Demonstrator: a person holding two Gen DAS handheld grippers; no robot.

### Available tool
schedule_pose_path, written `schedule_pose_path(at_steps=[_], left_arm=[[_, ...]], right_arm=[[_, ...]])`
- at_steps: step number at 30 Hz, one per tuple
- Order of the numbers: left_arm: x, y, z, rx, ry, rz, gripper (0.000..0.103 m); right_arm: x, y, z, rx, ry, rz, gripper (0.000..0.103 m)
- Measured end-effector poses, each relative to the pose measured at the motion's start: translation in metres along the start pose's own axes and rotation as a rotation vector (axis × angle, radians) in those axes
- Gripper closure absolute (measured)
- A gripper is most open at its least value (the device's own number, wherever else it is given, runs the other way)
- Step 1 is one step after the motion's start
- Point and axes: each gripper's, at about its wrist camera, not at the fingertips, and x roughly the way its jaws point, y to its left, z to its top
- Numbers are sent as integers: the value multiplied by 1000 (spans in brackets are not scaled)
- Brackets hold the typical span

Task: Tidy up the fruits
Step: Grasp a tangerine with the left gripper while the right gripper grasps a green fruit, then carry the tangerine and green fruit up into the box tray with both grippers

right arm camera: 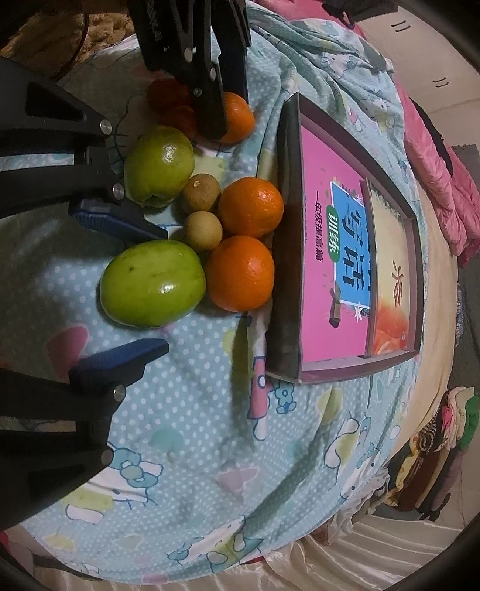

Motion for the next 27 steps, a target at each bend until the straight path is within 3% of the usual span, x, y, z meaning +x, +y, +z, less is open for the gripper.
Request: schedule_pose_path(at_steps=[1,10,27], left_arm=[[1,-1,0,3,1,0,62],[-11,0,0,2,-50,-32,63],[-58,10,17,-67,-197,-67,63]], right_arm=[[-1,-1,0,3,-5,12,59],[-12,-17,-1,91,-44,107,59],[-54,-27,15,145,-235,192,59]])
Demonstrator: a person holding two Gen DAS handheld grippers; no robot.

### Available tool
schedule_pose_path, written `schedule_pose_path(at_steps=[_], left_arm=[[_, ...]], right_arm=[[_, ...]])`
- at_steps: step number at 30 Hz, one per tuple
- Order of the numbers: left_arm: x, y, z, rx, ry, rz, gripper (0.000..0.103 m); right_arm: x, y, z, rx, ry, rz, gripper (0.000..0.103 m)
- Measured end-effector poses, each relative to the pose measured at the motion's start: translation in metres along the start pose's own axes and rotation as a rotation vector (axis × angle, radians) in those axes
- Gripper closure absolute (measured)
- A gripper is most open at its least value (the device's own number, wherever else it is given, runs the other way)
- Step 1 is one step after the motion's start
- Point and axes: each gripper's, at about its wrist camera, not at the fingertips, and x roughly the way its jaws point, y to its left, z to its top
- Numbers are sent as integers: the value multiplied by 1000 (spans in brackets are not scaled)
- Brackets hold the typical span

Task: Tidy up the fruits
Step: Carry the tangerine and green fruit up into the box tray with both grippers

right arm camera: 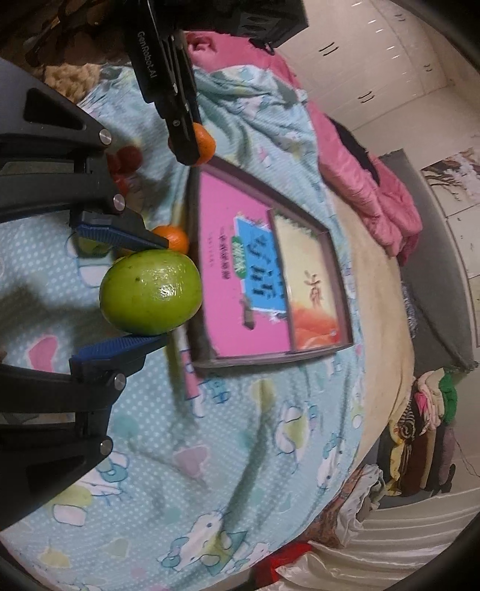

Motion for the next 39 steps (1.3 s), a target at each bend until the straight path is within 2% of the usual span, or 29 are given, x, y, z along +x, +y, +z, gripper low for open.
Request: schedule_pose_path(at_steps=[21,30,39], left_arm=[[25,12,17,-45,-48,39,63],[40,19,23,-45,-59,63,63],[57,23,21,-35,-36,84,63]], right_arm=[[28,1,36,-37,-71,-6,59],[51,-4,46,-51,-52,-32,59],[70,-6,49,-78,-26,-64,59]])
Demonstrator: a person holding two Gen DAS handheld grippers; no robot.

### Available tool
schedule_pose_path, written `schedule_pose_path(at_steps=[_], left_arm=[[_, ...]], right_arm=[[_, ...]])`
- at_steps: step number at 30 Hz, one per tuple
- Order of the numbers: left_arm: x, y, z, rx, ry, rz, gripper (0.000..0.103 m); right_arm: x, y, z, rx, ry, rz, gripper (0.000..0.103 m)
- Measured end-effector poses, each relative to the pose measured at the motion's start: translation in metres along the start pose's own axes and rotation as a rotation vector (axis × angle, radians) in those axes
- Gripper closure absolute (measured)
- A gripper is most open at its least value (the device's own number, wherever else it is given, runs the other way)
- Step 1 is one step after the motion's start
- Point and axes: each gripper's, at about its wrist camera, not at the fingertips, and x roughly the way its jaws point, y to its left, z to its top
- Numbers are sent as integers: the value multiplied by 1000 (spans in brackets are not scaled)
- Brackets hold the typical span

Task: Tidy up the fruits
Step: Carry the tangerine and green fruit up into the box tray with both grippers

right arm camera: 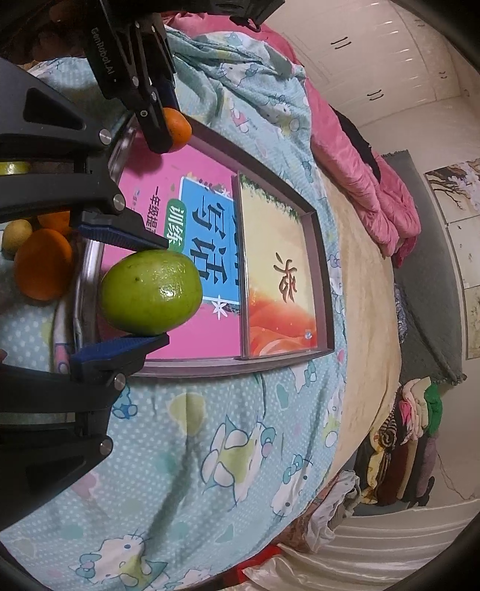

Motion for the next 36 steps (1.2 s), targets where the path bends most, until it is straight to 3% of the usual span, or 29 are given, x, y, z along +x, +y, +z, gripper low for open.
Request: schedule_pose_path(at_steps=[25,36], left_arm=[[9,-3,0,30,1,31,63],[8,-1,-1,26,6,21,63]], right_arm=[[12,17,-8,-115,29,-45,59],[9,11,-7,-87,22,-15,59]])
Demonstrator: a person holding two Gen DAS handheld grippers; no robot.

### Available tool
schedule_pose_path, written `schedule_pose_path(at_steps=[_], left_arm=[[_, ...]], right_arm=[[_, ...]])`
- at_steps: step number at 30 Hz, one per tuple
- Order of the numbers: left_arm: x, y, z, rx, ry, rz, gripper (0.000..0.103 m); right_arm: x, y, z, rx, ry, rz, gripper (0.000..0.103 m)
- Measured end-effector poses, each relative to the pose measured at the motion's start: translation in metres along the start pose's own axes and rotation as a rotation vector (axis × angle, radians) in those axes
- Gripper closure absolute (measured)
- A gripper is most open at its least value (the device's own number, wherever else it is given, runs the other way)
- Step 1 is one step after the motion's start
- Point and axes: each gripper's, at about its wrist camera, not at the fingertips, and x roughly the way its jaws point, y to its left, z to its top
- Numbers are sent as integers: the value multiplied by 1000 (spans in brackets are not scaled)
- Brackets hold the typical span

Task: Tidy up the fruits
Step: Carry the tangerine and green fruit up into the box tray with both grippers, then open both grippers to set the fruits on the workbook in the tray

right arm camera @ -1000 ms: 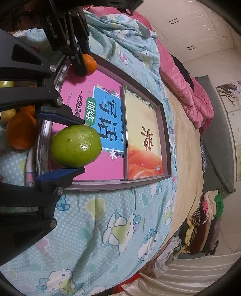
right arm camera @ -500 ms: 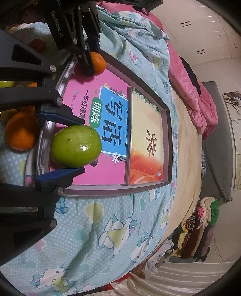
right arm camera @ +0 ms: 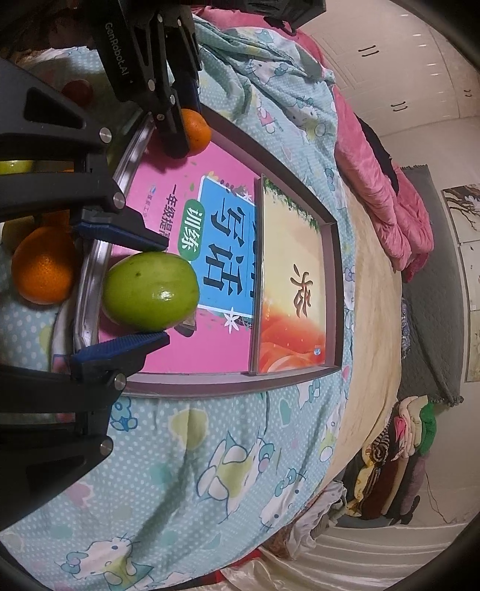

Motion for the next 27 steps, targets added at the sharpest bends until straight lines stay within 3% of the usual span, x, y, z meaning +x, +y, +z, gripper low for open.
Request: schedule_pose_path(at_steps=[12,27], left_arm=[[0,-3,-1,-2,12,-8,62],[-20,0,1,-20,-52,-39,42]], right_arm=[[-7,-6,1,39,-16,26,49],[-14,-11,3,69,-43,46,46]])
